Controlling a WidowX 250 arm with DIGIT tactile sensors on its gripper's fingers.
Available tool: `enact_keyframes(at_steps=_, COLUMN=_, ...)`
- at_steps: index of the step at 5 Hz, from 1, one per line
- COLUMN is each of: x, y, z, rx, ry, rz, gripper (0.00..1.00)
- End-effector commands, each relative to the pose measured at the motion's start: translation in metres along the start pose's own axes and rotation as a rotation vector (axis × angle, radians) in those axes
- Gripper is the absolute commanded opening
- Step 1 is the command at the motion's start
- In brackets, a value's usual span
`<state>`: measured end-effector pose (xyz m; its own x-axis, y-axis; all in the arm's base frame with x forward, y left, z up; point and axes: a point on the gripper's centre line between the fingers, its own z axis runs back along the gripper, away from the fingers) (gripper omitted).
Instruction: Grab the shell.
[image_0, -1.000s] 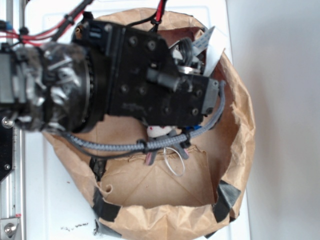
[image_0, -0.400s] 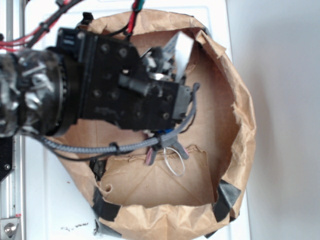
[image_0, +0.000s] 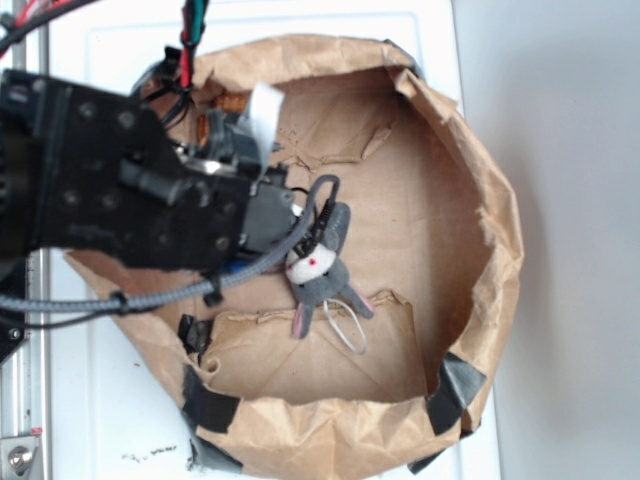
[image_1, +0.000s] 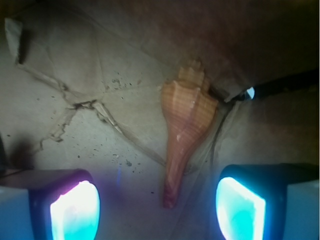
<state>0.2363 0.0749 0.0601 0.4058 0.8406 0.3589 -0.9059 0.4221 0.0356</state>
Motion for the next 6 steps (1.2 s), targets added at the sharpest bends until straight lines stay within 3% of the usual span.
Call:
enact_keyframes(at_steps=1, x=0.011, y=0.018, z=0.008, rx=-0.005, ry=-0.067, rz=0.071, gripper=1.0)
enact_keyframes(at_steps=2, x=0.018, y=0.015, z=0.005, rx=0.017, ry=-0.066, rz=0.103, gripper=1.0)
enact_keyframes(at_steps=4, x=0.024, y=0.016, z=-0.008, rx=-0.004, ry=-0.084, rz=0.092, gripper=1.0)
enact_keyframes(at_steps=5, x=0.034, y=0.017, z=-0.016, rx=-0.127, ry=-0.038, rz=-0.026, gripper=1.0)
enact_keyframes(at_steps=6, x=0.046, y=0.016, z=-0.012, rx=-0.284, ry=-0.024, rz=-0.11, gripper=1.0)
